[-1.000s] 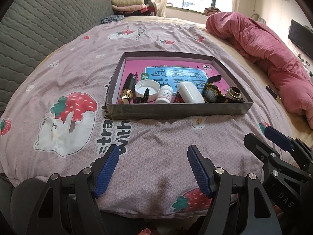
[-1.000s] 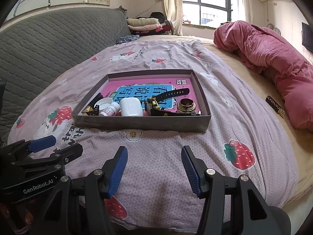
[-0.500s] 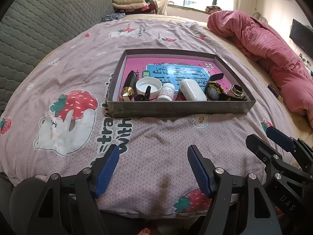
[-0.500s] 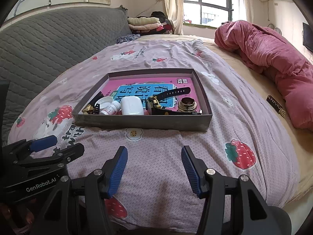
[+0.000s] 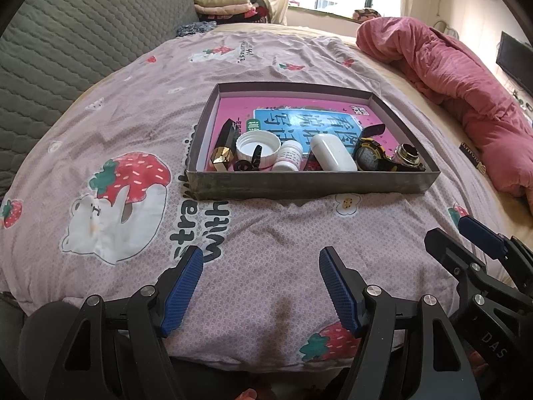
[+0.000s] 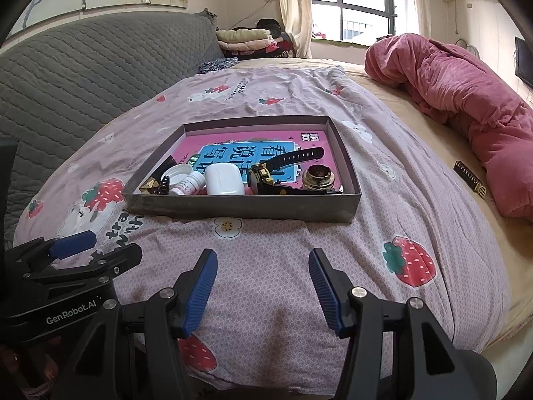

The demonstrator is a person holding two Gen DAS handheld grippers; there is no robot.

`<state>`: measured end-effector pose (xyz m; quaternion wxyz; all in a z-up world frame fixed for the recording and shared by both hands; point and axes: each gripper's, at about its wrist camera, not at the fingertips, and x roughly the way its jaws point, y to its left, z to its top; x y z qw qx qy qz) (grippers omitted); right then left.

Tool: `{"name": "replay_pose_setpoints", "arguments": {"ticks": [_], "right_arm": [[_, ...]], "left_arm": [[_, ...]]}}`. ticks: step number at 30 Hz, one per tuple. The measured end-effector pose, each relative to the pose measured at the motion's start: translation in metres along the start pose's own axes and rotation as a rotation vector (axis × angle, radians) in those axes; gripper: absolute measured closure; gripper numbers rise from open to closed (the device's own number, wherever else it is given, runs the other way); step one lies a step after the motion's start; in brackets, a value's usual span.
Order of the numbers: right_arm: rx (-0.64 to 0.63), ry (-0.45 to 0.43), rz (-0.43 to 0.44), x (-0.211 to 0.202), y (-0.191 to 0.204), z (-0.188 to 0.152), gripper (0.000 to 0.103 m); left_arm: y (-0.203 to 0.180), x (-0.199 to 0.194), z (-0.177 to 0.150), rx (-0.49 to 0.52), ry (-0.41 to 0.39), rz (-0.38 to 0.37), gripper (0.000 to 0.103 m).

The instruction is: Organize rigid objects

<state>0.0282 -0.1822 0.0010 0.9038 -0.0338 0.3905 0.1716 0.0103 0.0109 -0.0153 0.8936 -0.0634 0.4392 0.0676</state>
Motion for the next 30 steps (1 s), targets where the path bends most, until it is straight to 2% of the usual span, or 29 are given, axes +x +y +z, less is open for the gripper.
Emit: {"name": "replay_pose_setpoints", "arguments": {"ticks": [30], "right_arm": [[-0.005, -0.007, 0.003, -0.0053, -0.0002, -0.0001, 0.046]], "left_arm": [[0.0003, -0.0033, 0.0006, -0.001, -0.013, 0.003, 0.029]]}}
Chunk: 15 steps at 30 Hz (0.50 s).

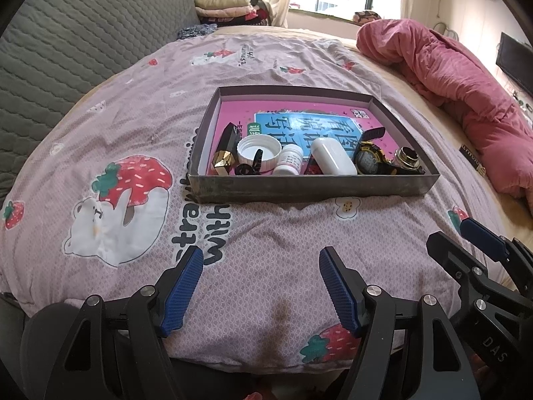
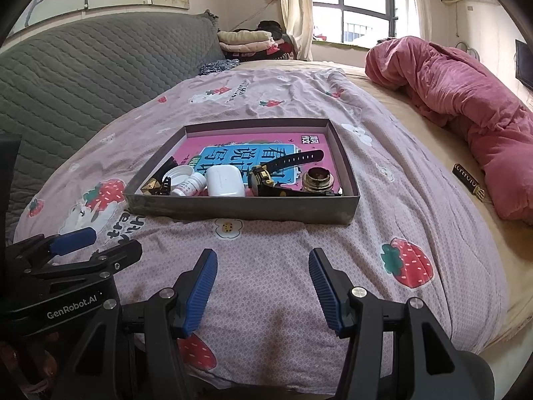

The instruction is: Organize rigid objects

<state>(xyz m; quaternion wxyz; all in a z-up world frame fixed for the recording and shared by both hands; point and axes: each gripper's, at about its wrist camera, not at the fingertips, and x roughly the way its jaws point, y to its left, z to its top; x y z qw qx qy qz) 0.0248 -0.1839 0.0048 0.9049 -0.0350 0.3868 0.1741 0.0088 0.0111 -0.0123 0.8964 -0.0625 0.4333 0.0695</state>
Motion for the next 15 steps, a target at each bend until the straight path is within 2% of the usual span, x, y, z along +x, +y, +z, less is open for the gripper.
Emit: {"name": "replay_pose_setpoints", "arguments": {"ticks": [15], "right_arm": [[0.001, 0.0, -0.002, -0.0008, -0.0008, -0.0005, 0.046]], "left_arm": [[0.0013, -0.0009, 0.0007, 0.001, -0.004, 0.002, 0.029]]}}
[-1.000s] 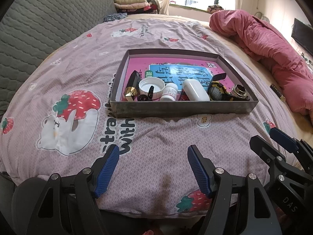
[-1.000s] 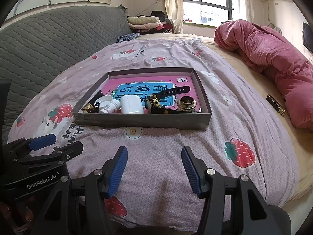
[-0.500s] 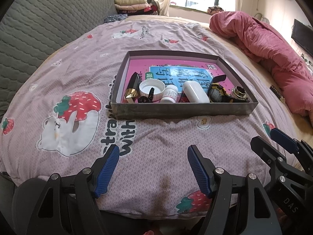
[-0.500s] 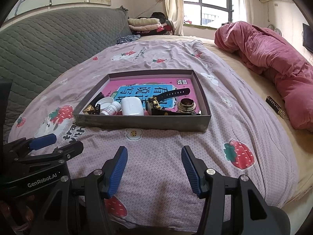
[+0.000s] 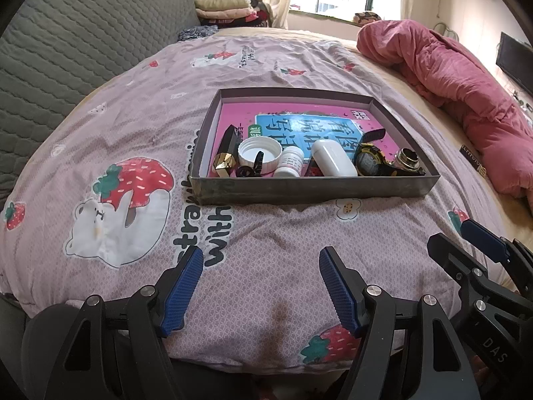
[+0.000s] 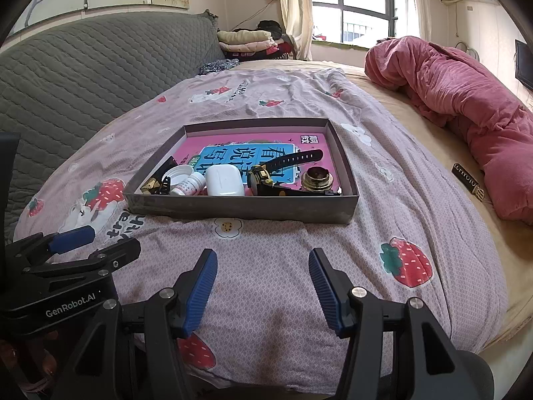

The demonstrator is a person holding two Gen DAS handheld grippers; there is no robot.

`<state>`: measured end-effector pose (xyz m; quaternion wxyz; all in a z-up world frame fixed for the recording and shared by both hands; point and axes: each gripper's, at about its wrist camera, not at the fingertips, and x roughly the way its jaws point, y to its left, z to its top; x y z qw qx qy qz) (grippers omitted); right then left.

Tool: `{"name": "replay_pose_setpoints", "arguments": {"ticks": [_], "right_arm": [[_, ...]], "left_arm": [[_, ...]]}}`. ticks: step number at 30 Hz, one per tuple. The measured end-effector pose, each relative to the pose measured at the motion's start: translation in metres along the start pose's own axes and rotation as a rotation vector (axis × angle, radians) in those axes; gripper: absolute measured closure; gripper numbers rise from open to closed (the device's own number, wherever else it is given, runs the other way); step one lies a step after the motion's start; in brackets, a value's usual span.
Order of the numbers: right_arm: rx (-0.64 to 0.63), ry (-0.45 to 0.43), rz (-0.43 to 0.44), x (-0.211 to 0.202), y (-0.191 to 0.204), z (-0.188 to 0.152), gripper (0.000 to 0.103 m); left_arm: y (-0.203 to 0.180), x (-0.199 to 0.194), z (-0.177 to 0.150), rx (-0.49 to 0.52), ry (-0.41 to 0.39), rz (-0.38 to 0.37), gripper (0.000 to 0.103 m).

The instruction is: Organize rigid objects

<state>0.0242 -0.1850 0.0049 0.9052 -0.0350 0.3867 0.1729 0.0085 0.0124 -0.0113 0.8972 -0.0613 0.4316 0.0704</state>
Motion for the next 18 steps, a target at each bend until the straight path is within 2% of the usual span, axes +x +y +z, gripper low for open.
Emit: {"name": "replay_pose_setpoints", "arguments": {"ticks": [11, 18], "right_arm": [[0.003, 0.014, 0.006, 0.005, -0.002, 0.0, 0.046], [-0.009, 0.021, 0.006, 0.015, -0.002, 0.001, 0.046]], "left_arm": [[0.0, 0.001, 0.003, 0.01, -0.012, 0.003, 0.029], [0.004, 0.009, 0.009, 0.001, -0.015, -0.02, 0.029]]}}
